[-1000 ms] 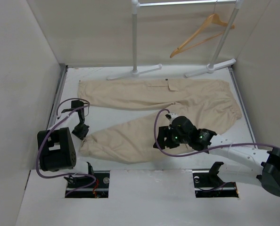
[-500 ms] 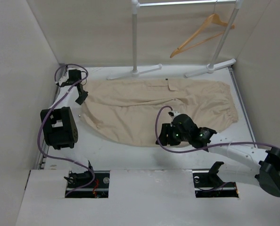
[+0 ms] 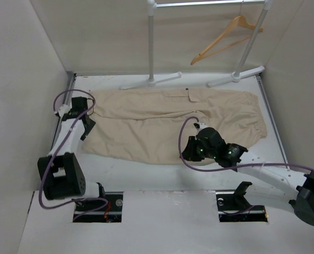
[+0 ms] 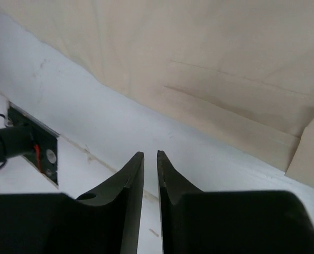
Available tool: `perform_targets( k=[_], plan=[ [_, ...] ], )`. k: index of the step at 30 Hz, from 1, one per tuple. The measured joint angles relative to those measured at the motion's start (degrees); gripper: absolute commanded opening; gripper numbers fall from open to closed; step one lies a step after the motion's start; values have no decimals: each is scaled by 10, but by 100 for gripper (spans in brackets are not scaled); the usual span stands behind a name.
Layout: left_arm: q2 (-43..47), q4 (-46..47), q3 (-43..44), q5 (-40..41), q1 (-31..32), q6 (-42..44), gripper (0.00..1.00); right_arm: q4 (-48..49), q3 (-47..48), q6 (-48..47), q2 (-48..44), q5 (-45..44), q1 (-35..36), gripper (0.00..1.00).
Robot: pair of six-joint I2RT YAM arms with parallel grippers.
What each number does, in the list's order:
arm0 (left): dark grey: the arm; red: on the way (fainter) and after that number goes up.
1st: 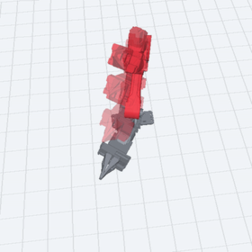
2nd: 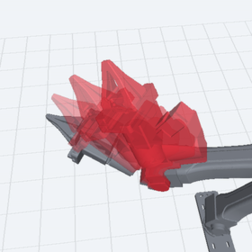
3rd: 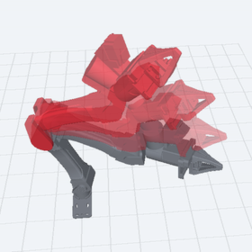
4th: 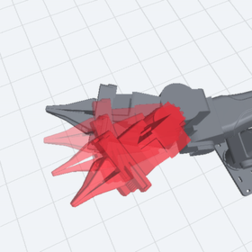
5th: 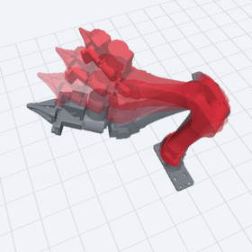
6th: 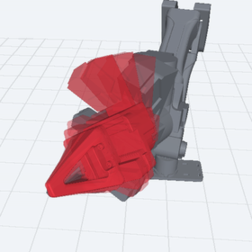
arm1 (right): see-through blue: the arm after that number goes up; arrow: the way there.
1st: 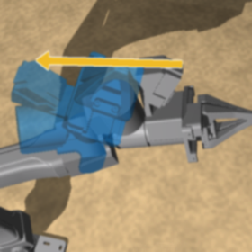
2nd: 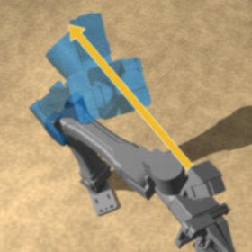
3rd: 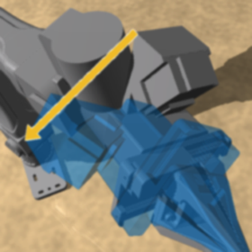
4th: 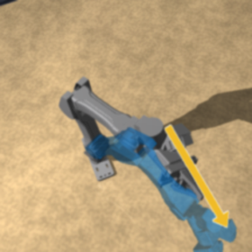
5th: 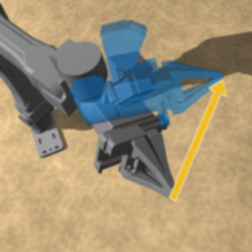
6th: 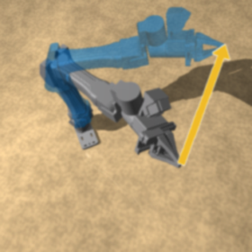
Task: Place the trousers on the hanger
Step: Flatten out the trousers at the center of the board.
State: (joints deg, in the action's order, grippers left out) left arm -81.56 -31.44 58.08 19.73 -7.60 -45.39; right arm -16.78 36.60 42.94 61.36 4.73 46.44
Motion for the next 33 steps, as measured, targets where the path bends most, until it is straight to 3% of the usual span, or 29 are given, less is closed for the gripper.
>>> perform_targets(
  k=[3,7,13,17,21,23,25,29,33],
  plan=[
    [74,-6,-84,-9,-7,-18,46,-10,-2,9,-43,-11,-20,21],
    [80,-4,-156,-34,-23,-38,47,-19,-19,23,-105,-22,-76,37],
    [43,26,-183,-66,-46,-56,9,-58,-27,36,-185,-30,-191,62],
    [62,35,-184,-75,-90,-56,4,-93,-25,40,-223,-38,-289,71],
    [120,30,-184,-68,-184,-51,4,-143,-15,41,-231,-62,-409,75],
    [145,25,-186,-57,-217,-51,7,-160,-12,45,-226,-84,-442,75],
    [158,19,-186,-54,-211,-53,17,-174,-11,53,-217,-93,-456,75],
    [176,8,-188,-61,-135,-55,43,-190,2,65,-179,-97,-498,75],
    [230,3,-219,-85,-83,-58,52,-189,19,83,-156,-84,-509,75]
  ],
)
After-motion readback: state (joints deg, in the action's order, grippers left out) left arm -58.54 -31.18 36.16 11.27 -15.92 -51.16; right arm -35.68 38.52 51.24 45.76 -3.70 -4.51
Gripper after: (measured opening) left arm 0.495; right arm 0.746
